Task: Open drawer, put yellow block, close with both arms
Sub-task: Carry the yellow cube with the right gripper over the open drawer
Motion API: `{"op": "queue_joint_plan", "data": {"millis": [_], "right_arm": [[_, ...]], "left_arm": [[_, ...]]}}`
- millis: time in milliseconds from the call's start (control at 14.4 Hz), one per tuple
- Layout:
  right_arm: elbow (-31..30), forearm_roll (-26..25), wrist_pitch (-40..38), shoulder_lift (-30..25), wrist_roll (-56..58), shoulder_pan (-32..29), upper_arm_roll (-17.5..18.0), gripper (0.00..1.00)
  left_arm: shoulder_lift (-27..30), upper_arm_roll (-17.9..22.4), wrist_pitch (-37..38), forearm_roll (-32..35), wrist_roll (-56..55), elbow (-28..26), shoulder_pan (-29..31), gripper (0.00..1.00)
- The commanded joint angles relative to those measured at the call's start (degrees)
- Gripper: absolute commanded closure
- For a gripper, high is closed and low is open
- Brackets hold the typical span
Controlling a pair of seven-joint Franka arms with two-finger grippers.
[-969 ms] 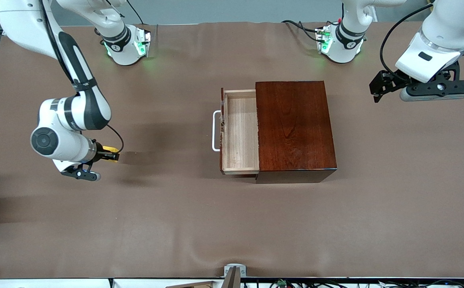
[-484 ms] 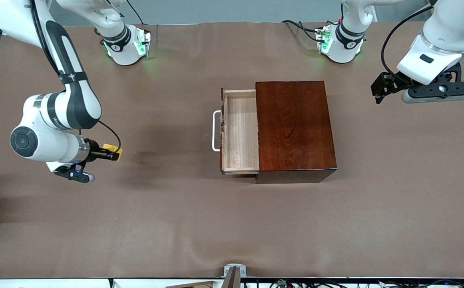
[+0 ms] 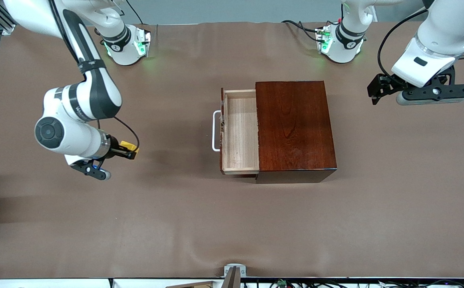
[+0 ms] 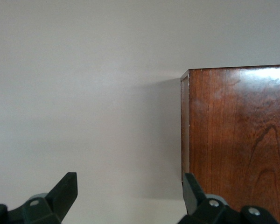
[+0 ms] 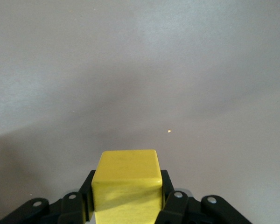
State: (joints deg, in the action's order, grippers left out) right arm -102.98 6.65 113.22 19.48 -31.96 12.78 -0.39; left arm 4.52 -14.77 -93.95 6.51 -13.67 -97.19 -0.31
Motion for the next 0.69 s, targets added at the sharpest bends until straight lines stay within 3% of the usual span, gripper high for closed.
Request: {"op": "queue_joint_plan", "data": {"millis": [0, 277, 623], "right_arm": [[0.1, 1.0, -1.0, -1.8, -4.3, 1.8, -0.4, 1.0], [0.7, 1.1, -1.9, -3.5, -12.4, 5.2, -0.3, 1.0], [7.0, 1.1, -9.9, -3.7, -22.0, 9.2, -0.3, 1.0]], "left_arm": [[-0.5, -0.6, 0.1, -1.1, 0.7, 1.2, 0.7, 0.0], [-1.3, -0.6, 0.1, -1.1, 0.6, 1.1, 0.8, 0.0], [-1.2, -0.9, 0.1, -3.0, 0.5, 1.6, 0.9, 0.0]]}}
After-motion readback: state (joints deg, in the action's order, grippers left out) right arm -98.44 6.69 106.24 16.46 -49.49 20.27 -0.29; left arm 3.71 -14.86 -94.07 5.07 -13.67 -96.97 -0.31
